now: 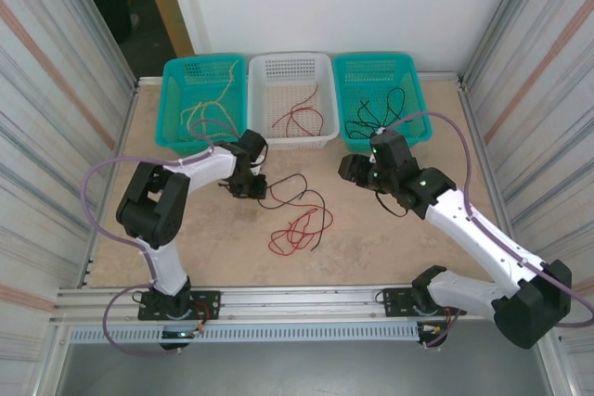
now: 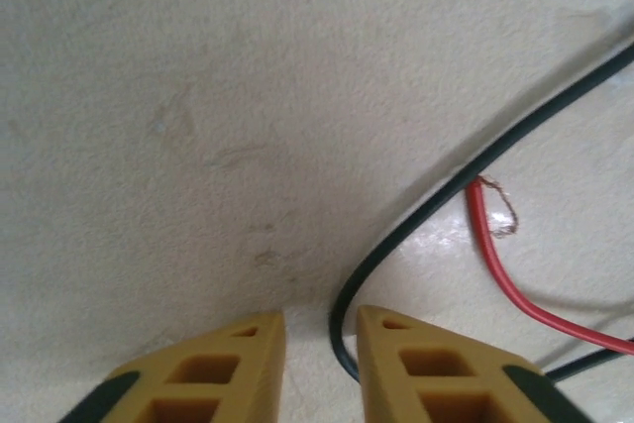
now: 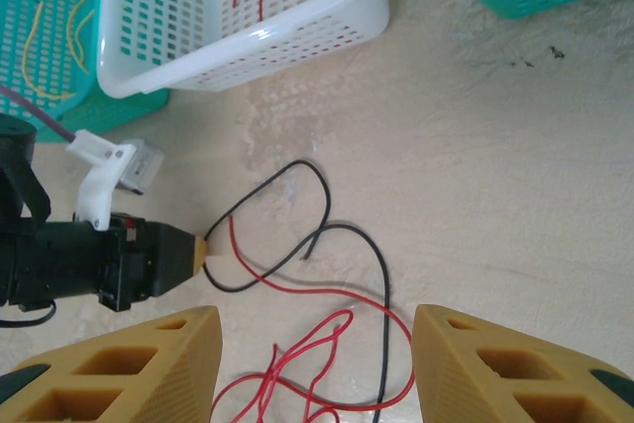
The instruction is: Untangle the cables
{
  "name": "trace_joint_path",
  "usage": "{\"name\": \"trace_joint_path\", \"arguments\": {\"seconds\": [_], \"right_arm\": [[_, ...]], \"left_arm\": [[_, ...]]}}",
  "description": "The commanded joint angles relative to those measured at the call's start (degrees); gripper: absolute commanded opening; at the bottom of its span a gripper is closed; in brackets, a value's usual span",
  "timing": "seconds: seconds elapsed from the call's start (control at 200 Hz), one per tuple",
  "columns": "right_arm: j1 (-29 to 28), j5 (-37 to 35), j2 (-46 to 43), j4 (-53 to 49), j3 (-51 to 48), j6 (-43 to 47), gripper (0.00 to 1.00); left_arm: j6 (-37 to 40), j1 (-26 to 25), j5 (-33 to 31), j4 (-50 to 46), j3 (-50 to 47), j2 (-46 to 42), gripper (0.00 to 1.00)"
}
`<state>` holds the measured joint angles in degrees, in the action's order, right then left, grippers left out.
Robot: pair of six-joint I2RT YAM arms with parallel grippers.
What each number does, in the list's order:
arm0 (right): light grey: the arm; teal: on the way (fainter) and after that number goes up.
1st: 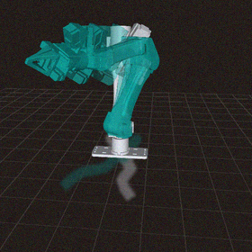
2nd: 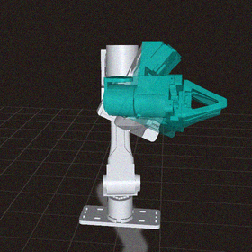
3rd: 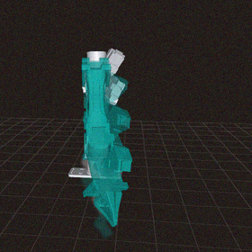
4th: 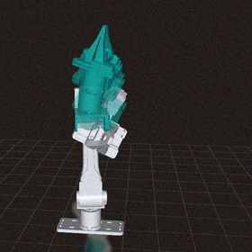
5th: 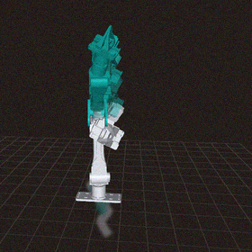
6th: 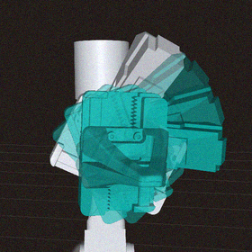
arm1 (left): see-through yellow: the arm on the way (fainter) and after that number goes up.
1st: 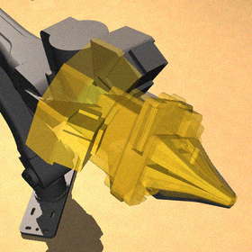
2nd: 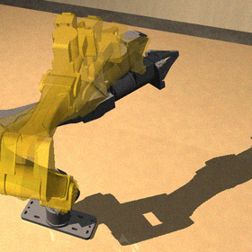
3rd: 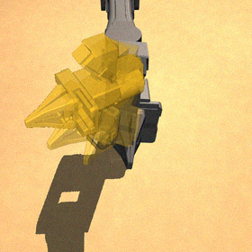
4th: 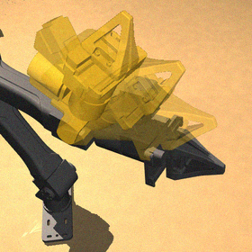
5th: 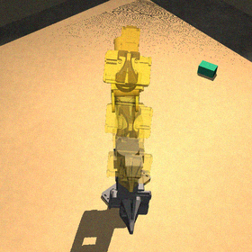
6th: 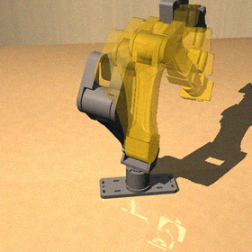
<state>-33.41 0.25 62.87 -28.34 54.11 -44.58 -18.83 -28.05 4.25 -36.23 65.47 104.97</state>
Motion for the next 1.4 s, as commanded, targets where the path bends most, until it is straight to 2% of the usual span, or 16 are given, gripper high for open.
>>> {"name": "trace_joint_path", "arguments": {"seconds": [0.0, 0.055, 0.14, 0.261, 0.411, 0.581, 0.762, 0.957, 1.228, 1.393], "right_arm": [[0.12, 0.80, 0.93, 1.34, 1.76, -0.03, 0.53], [0.10, 0.89, 1.28, 1.51, 2.05, 0.24, 0.53], [0.12, 0.72, 1.55, 1.28, 1.97, 0.26, 0.52], [0.02, 1.31, 1.05, 1.40, 1.28, -0.16, 0.52], [0.03, 2.55, 1.88, 1.49, 1.67, 1.01, 0.54], [-1.00, 5.25, 6.42, 1.22, 5.75, 2.55, 0.56], [-2.65, 5.99, 11.15, 0.14, 14.50, 6.26, 0.61], [-3.04, 5.64, 14.11, -0.14, 21.79, 8.90, 0.63], [-3.03, 5.46, 11.21, -0.34, 24.16, 10.48, 0.64], [-3.14, 5.81, 7.61, -0.37, 22.96, 10.65, 0.65]], "left_arm": [[0.80, -1.23, -4.34, -1.02, 1.08, 3.88, 0.18], [0.88, -2.27, -5.59, -1.45, 1.66, 4.74, 0.14], [0.94, -3.36, -6.33, -1.98, 2.37, 5.44, 0.00], [0.58, -3.76, -9.85, -1.84, 1.87, 1.22, 0.00], [3.61, -4.00, -11.21, -1.04, 2.02, -10.55, 0.00], [7.99, -4.63, -5.33, 2.11, 4.29, -24.57, 0.00], [9.84, -4.91, 3.40, 7.18, 7.06, -32.40, 0.00], [12.16, -4.91, 12.01, 8.38, 12.53, -33.27, 0.00], [12.30, -3.91, 9.81, 8.57, 14.27, -32.46, 0.00], [9.63, -1.74, 12.61, 11.66, 13.52, -32.05, 0.00]]}}
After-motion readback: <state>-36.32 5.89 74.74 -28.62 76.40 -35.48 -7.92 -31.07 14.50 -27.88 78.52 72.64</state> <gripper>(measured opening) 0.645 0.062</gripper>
